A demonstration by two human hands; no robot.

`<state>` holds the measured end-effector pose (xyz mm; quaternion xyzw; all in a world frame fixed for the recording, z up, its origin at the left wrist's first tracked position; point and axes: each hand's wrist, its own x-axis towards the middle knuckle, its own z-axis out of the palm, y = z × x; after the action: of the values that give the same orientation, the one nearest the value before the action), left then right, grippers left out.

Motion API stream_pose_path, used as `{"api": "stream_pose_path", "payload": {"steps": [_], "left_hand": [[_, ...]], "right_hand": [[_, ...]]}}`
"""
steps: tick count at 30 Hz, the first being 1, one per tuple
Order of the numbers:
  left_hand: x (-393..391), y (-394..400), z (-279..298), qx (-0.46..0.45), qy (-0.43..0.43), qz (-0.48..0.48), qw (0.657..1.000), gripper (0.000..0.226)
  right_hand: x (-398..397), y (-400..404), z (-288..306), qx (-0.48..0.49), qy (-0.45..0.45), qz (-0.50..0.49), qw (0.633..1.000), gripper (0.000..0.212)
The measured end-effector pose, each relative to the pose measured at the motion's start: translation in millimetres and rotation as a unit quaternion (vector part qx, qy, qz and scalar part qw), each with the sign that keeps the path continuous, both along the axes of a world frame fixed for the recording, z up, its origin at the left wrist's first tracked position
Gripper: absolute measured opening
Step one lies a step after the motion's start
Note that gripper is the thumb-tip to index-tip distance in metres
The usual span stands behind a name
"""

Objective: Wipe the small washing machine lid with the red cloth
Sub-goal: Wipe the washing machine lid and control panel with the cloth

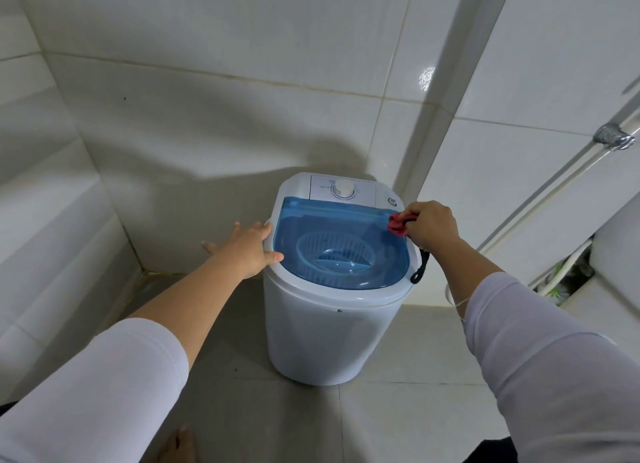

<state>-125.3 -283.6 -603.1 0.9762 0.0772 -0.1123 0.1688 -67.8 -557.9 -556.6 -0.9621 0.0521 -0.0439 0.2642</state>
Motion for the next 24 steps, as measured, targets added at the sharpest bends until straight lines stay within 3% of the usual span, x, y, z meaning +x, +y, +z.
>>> {"api": "stream_pose_path", "payload": {"steps": [3, 6, 8, 12, 19, 24], "left_hand": [[-0.1, 0.3, 1.4, 0.003, 0.006, -0.005, 1.0, 0.07], [-0.9, 0.8, 2.8, 0.007, 0.007, -0.008, 1.0, 0.071], [-2.2, 1.1, 3.0, 0.002, 0.006, -0.005, 1.0, 0.07], [-3.3, 3.2, 2.0, -0.018, 0.007, -0.003, 1.0, 0.07], [-0.6, 6.4, -1.7, -0.037, 0.02, -0.001, 0.999, 0.073], [-1.3, 6.4, -0.7, -0.038, 0.02, 0.0, 0.999, 0.073]], "right_hand": [[-3.1, 20.2, 15.4, 0.042, -0.043, 0.031, 0.998, 0.022], [-5.8, 51.2, 24.7, 0.121, -0.023, 0.101, 0.987, 0.028], [-5.1, 73.1, 23.7, 0.12, -0.012, 0.148, 0.982, 0.032], [3.6, 113.9, 8.9, -0.003, -0.015, 0.222, 0.975, 0.036], [11.5, 148.3, -18.0, -0.195, 0.017, 0.265, 0.944, 0.04], [12.3, 145.1, -20.2, -0.218, 0.018, 0.268, 0.938, 0.039]]}}
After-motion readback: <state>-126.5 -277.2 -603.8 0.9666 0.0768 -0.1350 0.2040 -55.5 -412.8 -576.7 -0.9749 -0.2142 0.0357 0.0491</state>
